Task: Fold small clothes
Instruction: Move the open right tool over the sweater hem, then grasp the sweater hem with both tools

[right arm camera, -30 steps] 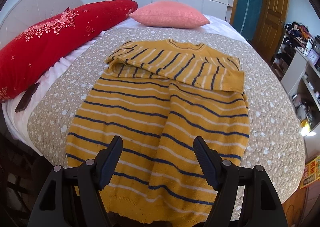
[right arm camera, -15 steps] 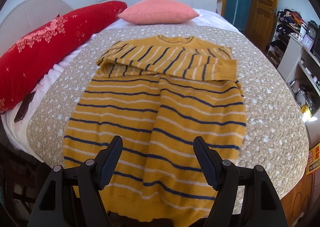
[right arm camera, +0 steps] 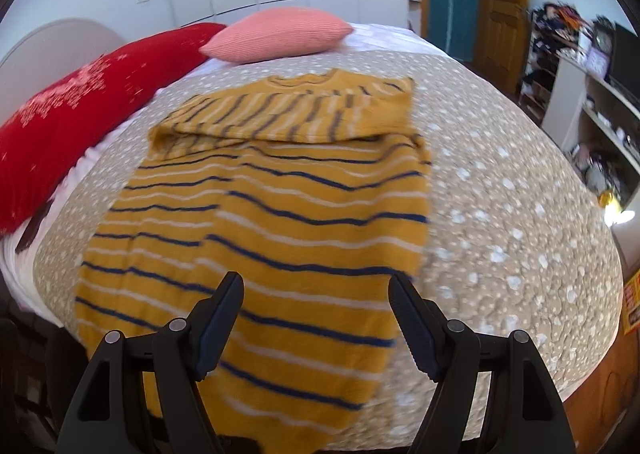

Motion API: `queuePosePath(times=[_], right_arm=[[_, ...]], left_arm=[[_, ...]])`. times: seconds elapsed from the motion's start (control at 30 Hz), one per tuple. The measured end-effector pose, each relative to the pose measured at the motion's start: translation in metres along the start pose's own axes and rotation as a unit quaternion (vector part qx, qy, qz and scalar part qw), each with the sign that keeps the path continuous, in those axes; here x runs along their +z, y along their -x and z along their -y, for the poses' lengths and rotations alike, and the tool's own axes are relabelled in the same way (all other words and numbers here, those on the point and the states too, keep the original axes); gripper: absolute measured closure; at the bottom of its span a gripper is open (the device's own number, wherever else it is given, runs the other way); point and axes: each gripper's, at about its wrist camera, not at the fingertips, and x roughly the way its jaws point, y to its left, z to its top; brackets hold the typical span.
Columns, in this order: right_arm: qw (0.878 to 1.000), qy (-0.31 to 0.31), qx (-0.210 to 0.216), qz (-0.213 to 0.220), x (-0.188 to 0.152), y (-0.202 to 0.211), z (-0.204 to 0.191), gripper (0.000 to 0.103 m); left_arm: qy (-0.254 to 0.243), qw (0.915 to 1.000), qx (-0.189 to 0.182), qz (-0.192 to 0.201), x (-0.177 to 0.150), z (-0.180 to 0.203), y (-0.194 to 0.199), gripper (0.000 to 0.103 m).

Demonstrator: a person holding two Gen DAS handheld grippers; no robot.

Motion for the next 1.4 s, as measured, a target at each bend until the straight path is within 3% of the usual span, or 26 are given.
queuePosePath(times=[0.2,0.3,0.47,0.57,0.87,1.17,1.27,1.4], right_arm=[[1.000,-0.011,-0.005,-0.029,-0.006,-0.027,0.031,0.021],[1.000,-0.014,0.005,-0.019,-0.010,-0.032,0.034,0.016],[1.000,0.007,0.002,-0.014,-0.015,-0.038,0.024,0.005],[1.000,0.022,0.001,-0.011,-0.016,-0.043,0.020,0.000],[1.000,0.001,-0.012,0.024,-0.020,-0.046,0.019,0.000],[1.000,0.014,-0.017,0.022,-0.022,-0.048,0.016,0.000],[0.999,0.021,-0.012,0.033,-0.026,-0.046,0.017,0.000],[0.998,0.040,0.010,0.044,-0.032,-0.042,0.020,0.000]], left_arm=[[0.006,0.9988,0.048,-0.013,0.009,-0.004,-0.038,0.000],[0.010,0.9966,0.080,-0.019,0.022,-0.013,-0.060,0.000],[0.019,0.9939,0.088,-0.064,0.021,-0.020,-0.095,0.000],[0.024,0.9940,0.083,-0.068,0.018,-0.024,-0.102,0.000],[0.019,0.9955,0.063,-0.068,0.016,-0.029,-0.106,0.000],[0.012,0.9949,0.075,-0.066,0.016,-0.025,-0.106,0.000],[0.029,0.9949,0.055,-0.079,0.018,-0.029,-0.098,0.000],[0.045,0.9966,0.032,-0.060,0.023,-0.034,-0.079,0.000]])
